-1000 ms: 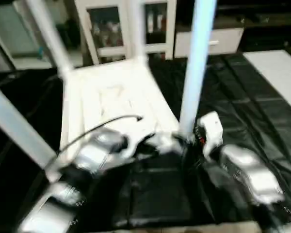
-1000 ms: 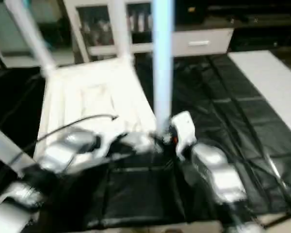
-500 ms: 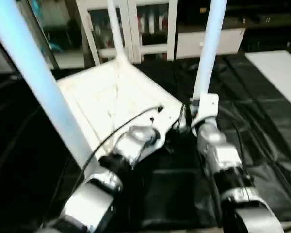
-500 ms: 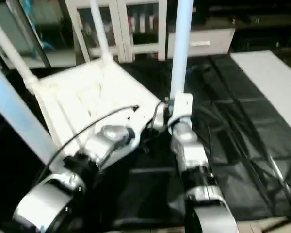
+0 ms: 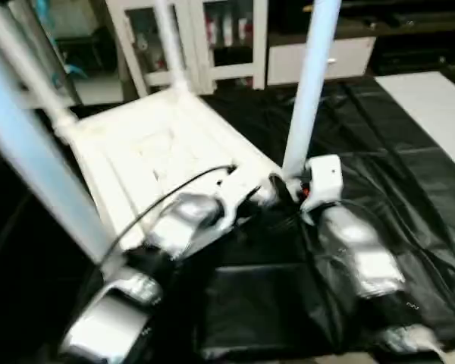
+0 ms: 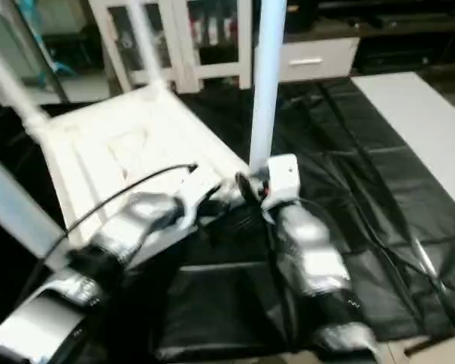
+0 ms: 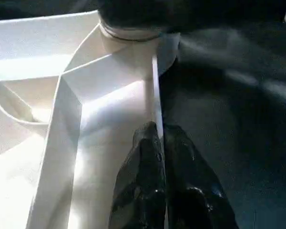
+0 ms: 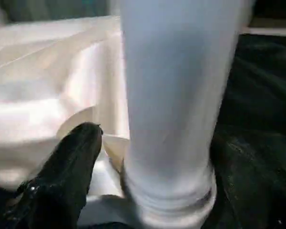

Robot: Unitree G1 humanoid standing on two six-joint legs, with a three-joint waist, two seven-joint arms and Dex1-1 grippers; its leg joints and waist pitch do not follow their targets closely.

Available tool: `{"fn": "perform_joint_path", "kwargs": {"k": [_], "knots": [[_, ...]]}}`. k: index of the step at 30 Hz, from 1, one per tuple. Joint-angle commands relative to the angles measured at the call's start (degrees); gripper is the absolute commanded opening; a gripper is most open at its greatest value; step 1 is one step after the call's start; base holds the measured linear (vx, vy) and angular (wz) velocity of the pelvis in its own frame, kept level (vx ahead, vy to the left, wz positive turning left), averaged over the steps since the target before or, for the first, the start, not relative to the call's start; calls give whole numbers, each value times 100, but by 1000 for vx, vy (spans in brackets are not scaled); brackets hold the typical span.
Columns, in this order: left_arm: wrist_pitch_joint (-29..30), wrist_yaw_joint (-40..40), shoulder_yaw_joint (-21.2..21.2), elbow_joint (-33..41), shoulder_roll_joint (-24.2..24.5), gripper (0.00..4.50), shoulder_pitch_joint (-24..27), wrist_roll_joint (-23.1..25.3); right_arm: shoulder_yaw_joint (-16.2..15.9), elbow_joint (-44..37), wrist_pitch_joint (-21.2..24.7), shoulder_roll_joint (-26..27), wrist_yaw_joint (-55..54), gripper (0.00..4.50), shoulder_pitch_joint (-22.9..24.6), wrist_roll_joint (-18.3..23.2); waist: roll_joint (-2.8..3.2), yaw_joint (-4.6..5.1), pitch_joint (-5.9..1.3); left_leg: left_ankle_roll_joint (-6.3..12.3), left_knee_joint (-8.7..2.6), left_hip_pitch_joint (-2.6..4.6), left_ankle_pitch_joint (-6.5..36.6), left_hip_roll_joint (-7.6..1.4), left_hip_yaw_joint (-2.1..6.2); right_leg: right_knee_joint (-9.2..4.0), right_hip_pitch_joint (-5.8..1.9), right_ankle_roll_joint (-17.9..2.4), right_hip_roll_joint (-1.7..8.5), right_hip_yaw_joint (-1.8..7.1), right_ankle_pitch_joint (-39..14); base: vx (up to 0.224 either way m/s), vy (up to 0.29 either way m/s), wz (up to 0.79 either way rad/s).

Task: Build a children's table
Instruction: Rotate leg to tighten

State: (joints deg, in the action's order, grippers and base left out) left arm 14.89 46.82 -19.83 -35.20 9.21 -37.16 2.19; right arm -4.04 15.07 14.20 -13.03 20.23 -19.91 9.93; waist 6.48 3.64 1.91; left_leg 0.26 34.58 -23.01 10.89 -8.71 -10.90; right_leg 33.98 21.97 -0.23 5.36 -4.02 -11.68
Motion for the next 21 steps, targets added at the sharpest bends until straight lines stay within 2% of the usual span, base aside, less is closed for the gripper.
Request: {"fn": "perform_joint_path", "kwargs": {"k": [1, 2, 4, 7, 8, 13, 20, 21], "knots": [[74, 448, -277, 116, 216, 0, 175, 84, -125, -327, 168, -111, 424, 426, 66, 125, -105, -51, -328, 1065, -382, 88, 827, -445, 220, -362, -256, -1410, 391, 208, -331, 0, 0, 0], [48, 761, -358, 302, 365, 0, 272, 10, -178, -496, 212, -302, 696, 426, 155, 174, -90, -67, -311, 866, -417, 126, 1101, -454, 213, -388, -218, -1408, 363, 213, -657, 0, 0, 0], [-103, 1413, -511, 691, 675, 0, 472, -132, -304, -896, 353, -715, 1305, 426, 370, 313, -95, -105, -289, 702, -463, 134, 1331, -482, 223, -391, -224, -1354, 363, 236, -832, 0, 0, 0], [15, 1787, -610, 1029, 922, 0, 573, -201, -427, -1188, 421, -1090, 1834, 426, 556, 400, -76, -143, -295, 564, -473, 165, 1392, -486, 215, -375, -213, -1352, 359, 251, -693, 0, 0, 0], [127, 2083, -662, 1306, 1106, 0, 617, -293, -476, -1381, 485, -1358, 2242, 426, 692, 523, -59, -177, -289, 519, -490, 177, 1451, -496, 215, -378, -223, -1350, 369, 254, -703, 0, 0, 0], [511, 2856, -723, 1923, 1443, 0, 672, -647, -587, -1731, 772, -1869, 3049, 426, 900, 821, -84, -286, -300, 527, -465, 179, 1209, -481, 191, -344, -224, -1420, 378, 271, -467, 0, 0, 0], [525, 2856, -752, 1946, 1474, 0, 649, -579, -721, -1625, 766, -1970, 3239, 426, 882, 691, -89, -305, -303, 444, -449, 181, 1218, -464, 192, -356, -216, -1383, 377, 270, -647, 0, 0, 0], [556, 2835, -764, 1981, 1479, 0, 656, -574, -762, -1625, 783, -1990, 3280, 397, 878, 671, -87, -308, -308, 452, -447, 178, 1178, -464, 195, -348, -219, -1385, 373, 266, -597, 0, 0, 0]]}}
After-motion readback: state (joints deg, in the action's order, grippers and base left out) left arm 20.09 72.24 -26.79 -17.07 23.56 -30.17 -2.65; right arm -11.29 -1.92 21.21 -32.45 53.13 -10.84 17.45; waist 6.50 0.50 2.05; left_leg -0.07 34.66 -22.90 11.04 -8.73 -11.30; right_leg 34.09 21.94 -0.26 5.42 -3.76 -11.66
